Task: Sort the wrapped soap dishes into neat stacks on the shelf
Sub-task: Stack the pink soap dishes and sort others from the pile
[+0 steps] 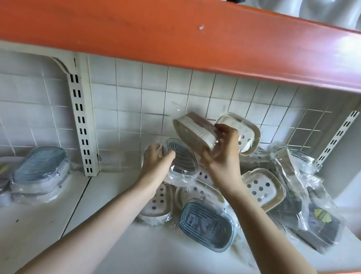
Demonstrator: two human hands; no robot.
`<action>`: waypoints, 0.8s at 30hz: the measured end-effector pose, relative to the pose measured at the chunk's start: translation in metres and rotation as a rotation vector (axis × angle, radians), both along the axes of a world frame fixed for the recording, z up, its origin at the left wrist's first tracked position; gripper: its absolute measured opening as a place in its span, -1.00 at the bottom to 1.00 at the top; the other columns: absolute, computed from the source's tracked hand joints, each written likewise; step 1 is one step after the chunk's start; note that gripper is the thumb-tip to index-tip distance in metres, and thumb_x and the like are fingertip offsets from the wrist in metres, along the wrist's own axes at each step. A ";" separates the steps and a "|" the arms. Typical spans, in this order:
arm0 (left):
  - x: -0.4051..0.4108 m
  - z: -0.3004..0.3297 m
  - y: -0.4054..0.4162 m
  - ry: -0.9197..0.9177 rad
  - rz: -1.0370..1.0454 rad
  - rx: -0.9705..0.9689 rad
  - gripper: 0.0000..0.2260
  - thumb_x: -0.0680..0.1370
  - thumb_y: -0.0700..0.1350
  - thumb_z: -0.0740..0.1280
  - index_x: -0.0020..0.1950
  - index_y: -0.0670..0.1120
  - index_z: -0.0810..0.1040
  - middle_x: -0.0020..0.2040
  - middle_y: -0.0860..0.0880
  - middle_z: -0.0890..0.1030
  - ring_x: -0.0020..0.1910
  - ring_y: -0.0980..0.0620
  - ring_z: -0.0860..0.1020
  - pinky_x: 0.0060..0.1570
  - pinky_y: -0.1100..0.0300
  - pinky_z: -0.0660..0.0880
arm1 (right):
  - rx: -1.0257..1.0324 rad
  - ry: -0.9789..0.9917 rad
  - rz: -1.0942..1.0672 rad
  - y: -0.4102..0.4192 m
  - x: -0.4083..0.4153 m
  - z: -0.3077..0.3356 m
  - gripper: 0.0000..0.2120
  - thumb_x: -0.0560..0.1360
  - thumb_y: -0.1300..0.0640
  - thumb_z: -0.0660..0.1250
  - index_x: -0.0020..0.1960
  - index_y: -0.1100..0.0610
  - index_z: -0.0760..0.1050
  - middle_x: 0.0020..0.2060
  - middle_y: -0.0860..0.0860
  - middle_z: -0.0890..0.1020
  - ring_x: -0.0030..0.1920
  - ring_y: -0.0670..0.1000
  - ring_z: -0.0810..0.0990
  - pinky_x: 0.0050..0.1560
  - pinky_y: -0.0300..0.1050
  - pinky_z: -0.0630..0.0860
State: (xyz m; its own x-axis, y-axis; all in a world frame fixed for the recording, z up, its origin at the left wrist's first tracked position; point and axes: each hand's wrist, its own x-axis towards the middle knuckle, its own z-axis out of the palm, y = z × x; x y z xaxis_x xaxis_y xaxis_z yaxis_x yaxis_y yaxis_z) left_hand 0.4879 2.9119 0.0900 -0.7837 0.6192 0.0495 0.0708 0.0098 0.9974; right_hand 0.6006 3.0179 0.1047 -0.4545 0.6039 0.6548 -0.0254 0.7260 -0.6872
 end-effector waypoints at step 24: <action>-0.090 -0.067 -0.248 0.087 0.181 -0.232 -0.73 0.39 -0.02 0.28 0.08 0.05 0.46 -0.12 0.17 0.53 -0.16 0.24 0.48 -0.18 0.33 0.37 | 0.677 -0.429 -0.010 -0.161 -0.071 -0.095 -0.47 0.27 0.13 0.21 0.26 0.09 0.34 0.12 0.00 0.46 0.06 0.11 0.45 0.01 -0.05 0.37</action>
State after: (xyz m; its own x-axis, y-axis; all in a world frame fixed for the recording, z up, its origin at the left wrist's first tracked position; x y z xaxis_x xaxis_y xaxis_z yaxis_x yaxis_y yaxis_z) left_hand 0.3977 2.6641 0.0226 -0.8812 0.4728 -0.0057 0.1318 0.2572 0.9573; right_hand 0.5298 2.8568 0.0100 -0.7463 0.1433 0.6500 0.1501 0.9876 -0.0454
